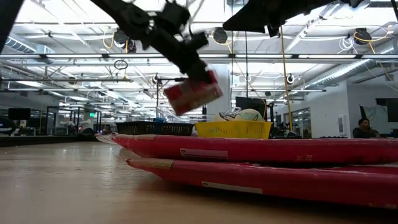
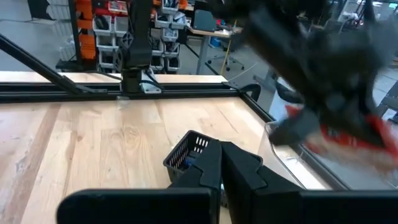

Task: Pick & Place Food Item
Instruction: Put the top red bag into the transparent bin

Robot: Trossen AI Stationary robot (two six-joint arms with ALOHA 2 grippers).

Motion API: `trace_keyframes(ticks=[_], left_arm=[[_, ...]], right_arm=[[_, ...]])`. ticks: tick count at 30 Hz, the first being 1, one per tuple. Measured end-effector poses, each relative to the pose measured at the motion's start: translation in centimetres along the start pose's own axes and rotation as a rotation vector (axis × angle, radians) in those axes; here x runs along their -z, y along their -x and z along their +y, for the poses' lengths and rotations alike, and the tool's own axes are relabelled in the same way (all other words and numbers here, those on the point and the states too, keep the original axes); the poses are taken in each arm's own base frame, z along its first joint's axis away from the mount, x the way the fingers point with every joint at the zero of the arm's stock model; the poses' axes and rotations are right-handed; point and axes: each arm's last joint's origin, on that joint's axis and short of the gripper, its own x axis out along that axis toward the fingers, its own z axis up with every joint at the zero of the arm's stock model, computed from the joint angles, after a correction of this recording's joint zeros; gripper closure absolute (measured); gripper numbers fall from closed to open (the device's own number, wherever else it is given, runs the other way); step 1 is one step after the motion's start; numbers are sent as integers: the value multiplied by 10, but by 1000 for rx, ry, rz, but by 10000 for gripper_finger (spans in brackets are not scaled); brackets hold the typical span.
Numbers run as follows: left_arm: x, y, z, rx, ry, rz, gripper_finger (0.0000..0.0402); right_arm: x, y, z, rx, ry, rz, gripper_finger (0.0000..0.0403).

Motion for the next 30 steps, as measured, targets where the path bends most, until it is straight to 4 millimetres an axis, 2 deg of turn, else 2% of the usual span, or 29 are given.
trace_keyframes(ticks=[5,10,20,30], left_arm=[[18,-33,-5,12,-10,78,386],[30,-50,-9,16,-35,114,390],[39,-52,-9,-20,-104,212,337],[33,-50,-18,-60,-101,228,329]], right_arm=[[0,0,0,0,-2,-2,399],[0,0,0,0,-2,-3,399],[-1,0,0,-4,-7,-9,399],[-1,0,0,-4,-10,-9,399]])
